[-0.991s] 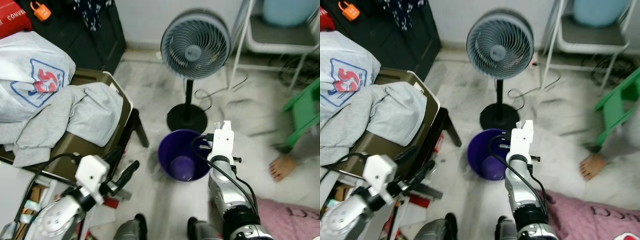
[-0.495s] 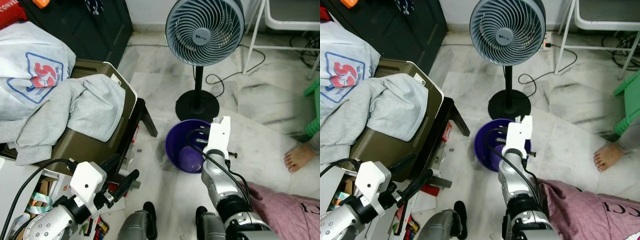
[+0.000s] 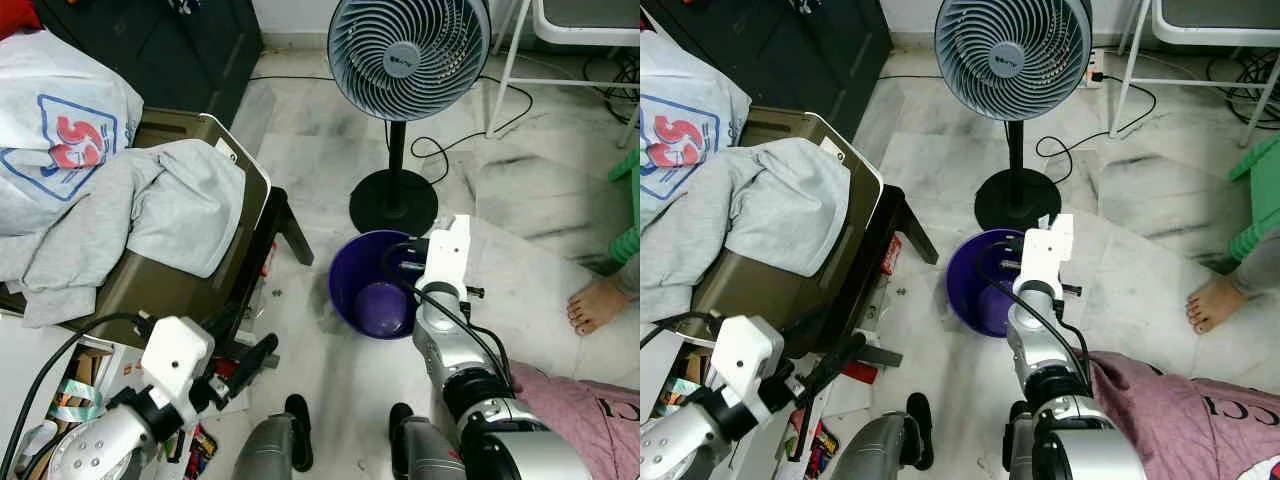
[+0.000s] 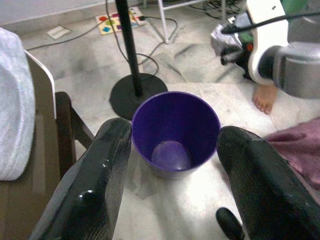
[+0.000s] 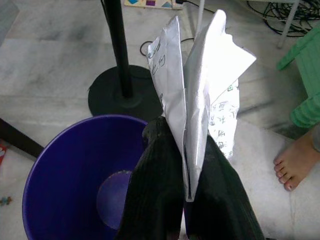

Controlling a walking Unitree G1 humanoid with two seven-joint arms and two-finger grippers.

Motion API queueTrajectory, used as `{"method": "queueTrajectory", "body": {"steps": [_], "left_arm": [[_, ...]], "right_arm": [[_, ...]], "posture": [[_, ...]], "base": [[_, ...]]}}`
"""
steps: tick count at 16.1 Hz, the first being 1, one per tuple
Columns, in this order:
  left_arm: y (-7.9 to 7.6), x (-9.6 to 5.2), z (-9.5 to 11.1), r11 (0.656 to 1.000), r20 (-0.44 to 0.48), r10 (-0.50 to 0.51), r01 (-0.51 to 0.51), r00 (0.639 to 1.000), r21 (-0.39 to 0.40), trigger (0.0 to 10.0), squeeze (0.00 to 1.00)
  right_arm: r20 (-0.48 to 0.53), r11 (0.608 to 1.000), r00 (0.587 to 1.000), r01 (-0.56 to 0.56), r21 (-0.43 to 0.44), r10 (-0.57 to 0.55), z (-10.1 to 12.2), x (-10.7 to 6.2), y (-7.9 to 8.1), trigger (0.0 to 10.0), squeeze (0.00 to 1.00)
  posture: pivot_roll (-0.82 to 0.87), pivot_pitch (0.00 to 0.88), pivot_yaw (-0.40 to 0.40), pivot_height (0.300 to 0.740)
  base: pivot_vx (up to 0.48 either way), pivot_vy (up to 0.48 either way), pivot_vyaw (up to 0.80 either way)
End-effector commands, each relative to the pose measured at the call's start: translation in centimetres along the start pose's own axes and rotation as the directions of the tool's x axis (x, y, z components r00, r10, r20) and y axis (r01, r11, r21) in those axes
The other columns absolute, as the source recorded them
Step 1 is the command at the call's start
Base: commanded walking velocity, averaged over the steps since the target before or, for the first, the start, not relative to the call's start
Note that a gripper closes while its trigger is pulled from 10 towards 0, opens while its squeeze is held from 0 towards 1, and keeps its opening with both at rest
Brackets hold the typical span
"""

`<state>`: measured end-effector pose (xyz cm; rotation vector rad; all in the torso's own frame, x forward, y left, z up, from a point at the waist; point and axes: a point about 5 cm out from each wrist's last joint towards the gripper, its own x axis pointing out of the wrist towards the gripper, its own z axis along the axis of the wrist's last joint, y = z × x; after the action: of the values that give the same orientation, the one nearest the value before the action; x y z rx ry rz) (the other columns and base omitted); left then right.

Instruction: Clean up the room

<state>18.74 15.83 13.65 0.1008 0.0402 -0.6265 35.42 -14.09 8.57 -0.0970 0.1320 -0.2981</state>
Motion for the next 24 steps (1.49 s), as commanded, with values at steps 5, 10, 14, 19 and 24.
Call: {"method": "queueTrajectory", "body": {"steps": [5, 10, 14, 19, 24], "left_arm": [[0.4, -0.2, -0.4, 0.999, -0.033, 0.033, -0.033, 0.999, 0.0, 10.0, 0.0], [0.4, 0.0, -0.4, 0.999, -0.034, 0.039, -0.039, 0.999, 0.003, 10.0, 0.0], [0.3, 0.0, -0.4, 0.999, -0.035, 0.043, -0.043, 0.998, 0.001, 10.0, 0.0], [0.3, 0.1, -0.5, 0.999, -0.038, 0.041, -0.041, 0.998, -0.001, 10.0, 0.0], [0.3, 1.7, -0.4, 0.999, 0.005, 0.04, -0.04, 0.999, -0.028, 10.0, 0.0]], "right_arm": [[0.014, 0.994, 0.997, -0.083, 0.067, 0.082, 0.9, 0.1, 1.7, 10.0, 0.0], [0.017, 0.973, 0.978, -0.207, 0.104, 0.207, 1.4, -1.0, 5.0, 10.0, 0.0], [0.011, 0.97, 0.976, -0.217, 0.108, 0.217, 1.0, -1.3, 5.2, 10.0, 1.0], [0.004, 0.978, 0.981, -0.192, 0.086, 0.192, 0.8, -0.9, 4.3, 10.0, 1.0], [0.049, 0.959, 0.966, -0.256, 0.119, 0.252, 1.4, -0.9, 4.5, 10.0, 1.0]], "posture": [[0.27, 0.395, 0.206, 0.74], [0.27, 0.395, 0.202, 0.74], [0.27, 0.397, 0.197, 0.74], [0.27, 0.398, 0.196, 0.74], [0.21, 0.349, 0.166, 0.74]], "base": [[0.0, 0.0, 0.0], [0.0, 0.0, 0.0], [0.0, 0.0, 0.0], [0.0, 0.0, 0.0], [0.0, 0.0, 0.0]]}}
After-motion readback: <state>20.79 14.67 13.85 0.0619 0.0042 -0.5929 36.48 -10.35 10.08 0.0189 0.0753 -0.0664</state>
